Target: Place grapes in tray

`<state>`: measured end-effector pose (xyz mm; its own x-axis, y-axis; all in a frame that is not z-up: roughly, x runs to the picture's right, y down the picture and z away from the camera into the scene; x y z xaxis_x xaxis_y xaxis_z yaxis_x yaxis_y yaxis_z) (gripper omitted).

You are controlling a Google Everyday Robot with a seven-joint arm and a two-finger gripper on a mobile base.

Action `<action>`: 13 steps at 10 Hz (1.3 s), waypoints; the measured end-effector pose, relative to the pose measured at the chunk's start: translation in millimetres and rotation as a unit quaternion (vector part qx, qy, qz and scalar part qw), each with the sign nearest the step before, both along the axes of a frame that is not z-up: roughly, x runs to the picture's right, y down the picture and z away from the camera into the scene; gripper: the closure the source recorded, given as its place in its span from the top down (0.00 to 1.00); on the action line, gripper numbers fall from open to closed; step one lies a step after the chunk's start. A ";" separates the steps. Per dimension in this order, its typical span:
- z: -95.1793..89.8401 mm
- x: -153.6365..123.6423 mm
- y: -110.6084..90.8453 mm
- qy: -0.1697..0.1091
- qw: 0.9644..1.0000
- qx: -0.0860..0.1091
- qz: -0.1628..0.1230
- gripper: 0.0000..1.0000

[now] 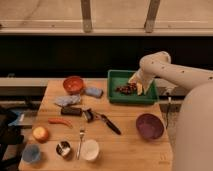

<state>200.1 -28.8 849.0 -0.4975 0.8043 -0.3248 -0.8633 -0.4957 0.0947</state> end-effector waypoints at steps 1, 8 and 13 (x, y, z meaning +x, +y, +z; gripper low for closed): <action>0.3 -6.3 -2.1 -0.006 1.000 0.001 -0.002 0.69; 18.8 -12.3 -1.2 -0.021 1.000 0.001 0.009 0.69; 76.8 -36.9 6.7 -0.041 0.998 -0.038 0.015 0.69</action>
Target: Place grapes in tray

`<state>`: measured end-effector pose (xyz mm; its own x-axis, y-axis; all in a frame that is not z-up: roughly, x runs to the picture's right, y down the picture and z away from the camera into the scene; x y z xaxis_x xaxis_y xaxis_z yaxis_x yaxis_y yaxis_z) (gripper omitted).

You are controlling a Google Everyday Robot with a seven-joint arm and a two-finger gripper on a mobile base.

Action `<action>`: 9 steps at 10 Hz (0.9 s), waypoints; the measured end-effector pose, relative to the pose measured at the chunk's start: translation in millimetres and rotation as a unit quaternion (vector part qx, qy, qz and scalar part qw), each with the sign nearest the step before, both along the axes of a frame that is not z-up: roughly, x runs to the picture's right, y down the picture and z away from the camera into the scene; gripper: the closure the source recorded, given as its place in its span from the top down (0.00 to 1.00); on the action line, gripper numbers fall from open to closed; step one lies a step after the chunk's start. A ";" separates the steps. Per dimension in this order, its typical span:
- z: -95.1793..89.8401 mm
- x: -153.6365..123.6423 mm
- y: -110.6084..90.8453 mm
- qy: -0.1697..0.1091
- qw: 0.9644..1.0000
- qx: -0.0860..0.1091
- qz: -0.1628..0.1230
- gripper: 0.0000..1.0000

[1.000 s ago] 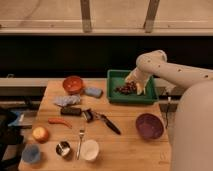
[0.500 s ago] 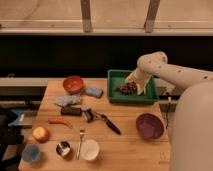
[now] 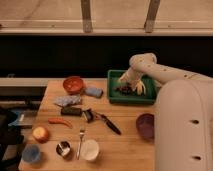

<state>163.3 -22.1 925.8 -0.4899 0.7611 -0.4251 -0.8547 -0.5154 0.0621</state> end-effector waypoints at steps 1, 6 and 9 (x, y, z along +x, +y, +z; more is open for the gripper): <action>12.6 2.6 7.8 0.002 1.000 -0.014 0.003 0.69; 50.3 17.4 29.1 -0.005 0.998 -0.060 0.036 0.69; 67.6 16.6 26.5 -0.025 0.996 -0.066 0.057 0.67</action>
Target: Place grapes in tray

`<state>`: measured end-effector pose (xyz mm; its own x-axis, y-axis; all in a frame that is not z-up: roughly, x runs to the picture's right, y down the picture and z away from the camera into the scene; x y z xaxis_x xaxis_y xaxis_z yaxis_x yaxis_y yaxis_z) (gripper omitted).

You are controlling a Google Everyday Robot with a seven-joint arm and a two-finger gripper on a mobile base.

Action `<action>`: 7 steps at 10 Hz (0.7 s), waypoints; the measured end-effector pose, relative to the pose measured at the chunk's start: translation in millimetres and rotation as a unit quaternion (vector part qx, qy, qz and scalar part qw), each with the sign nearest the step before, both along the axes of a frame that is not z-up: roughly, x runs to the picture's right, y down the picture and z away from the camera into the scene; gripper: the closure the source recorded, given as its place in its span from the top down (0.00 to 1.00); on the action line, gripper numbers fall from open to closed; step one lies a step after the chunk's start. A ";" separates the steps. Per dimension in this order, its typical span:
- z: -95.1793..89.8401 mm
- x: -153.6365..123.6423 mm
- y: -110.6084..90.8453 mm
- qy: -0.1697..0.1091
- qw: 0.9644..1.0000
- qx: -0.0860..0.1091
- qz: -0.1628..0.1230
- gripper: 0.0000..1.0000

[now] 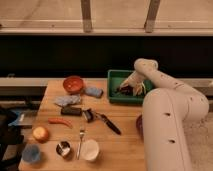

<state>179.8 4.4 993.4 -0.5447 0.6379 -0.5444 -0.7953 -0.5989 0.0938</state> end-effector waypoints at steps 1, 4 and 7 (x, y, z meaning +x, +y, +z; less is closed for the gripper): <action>2.5 -5.0 -1.7 -0.004 1.000 0.004 0.000 0.60; 1.7 -3.1 -2.0 -0.004 1.000 0.006 0.000 0.29; -5.5 -4.8 -6.5 -0.013 1.000 0.021 0.009 0.01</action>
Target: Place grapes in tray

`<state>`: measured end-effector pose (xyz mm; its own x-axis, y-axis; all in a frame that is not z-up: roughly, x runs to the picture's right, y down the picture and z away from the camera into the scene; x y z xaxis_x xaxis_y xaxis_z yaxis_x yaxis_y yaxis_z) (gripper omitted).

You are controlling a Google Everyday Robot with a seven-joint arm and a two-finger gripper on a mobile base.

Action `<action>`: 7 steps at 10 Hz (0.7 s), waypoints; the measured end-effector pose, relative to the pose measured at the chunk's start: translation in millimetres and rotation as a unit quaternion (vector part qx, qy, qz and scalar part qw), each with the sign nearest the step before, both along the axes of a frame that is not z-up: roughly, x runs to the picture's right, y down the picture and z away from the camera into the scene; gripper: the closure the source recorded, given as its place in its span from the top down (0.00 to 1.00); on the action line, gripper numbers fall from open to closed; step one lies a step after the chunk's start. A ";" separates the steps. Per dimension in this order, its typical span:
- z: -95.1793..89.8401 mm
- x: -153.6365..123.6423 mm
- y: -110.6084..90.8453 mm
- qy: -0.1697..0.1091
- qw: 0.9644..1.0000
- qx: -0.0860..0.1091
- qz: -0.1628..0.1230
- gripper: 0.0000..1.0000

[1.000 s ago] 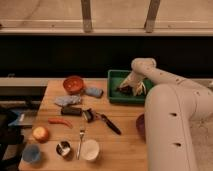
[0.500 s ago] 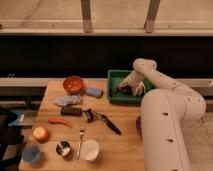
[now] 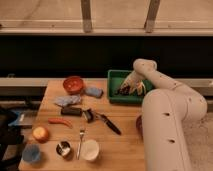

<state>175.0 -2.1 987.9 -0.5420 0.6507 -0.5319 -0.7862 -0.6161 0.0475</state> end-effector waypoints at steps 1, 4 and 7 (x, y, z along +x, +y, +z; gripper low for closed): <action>-5.4 3.7 -2.7 -0.002 1.000 0.007 0.005 0.00; -29.4 2.1 -20.8 -0.007 0.999 0.035 0.003 0.00; -68.4 -1.9 -53.7 -0.002 0.997 0.075 -0.021 0.00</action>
